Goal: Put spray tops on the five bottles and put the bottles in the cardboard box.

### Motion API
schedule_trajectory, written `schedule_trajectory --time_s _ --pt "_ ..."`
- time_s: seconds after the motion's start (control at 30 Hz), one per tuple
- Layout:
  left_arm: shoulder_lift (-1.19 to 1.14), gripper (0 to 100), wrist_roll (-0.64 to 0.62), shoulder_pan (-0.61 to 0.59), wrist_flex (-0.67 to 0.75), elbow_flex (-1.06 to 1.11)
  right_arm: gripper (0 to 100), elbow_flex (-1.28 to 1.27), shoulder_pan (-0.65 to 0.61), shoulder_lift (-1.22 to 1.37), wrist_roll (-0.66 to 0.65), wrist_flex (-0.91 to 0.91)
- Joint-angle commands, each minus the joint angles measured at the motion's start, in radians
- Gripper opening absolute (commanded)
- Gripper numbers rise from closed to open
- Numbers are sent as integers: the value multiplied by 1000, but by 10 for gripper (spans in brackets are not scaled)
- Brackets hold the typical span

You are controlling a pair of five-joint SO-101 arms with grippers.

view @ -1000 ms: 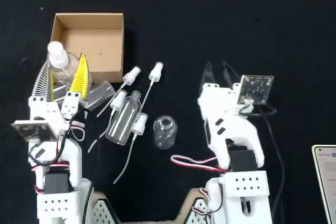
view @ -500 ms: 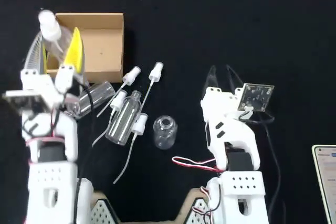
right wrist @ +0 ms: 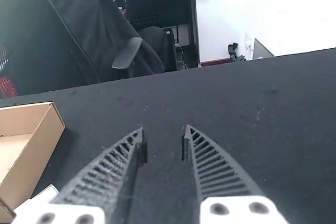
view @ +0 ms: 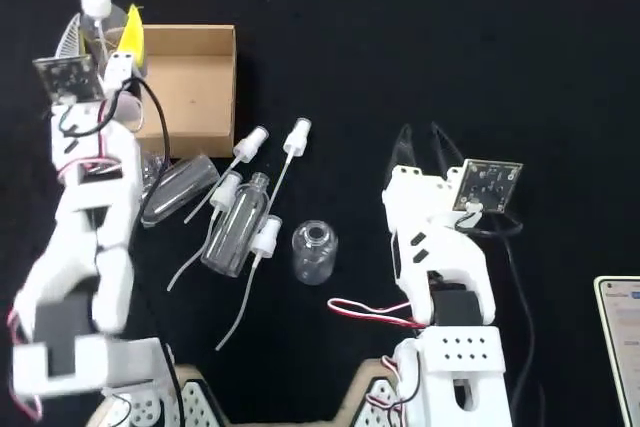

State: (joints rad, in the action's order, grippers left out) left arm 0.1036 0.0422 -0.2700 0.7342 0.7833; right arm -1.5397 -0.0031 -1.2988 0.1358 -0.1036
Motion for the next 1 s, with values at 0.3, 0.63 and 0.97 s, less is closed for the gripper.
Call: schedule_trajectory --time_s 0.3,0.63,0.97 --pt "-568 31 6 -33 158 -515 116 5 12 -13 -6 26" --pt "-825 32 6 -54 155 -760 116 8 12 -13 -6 26" --pt "-951 33 -12 -56 -81 -981 116 10 15 -13 -6 28"
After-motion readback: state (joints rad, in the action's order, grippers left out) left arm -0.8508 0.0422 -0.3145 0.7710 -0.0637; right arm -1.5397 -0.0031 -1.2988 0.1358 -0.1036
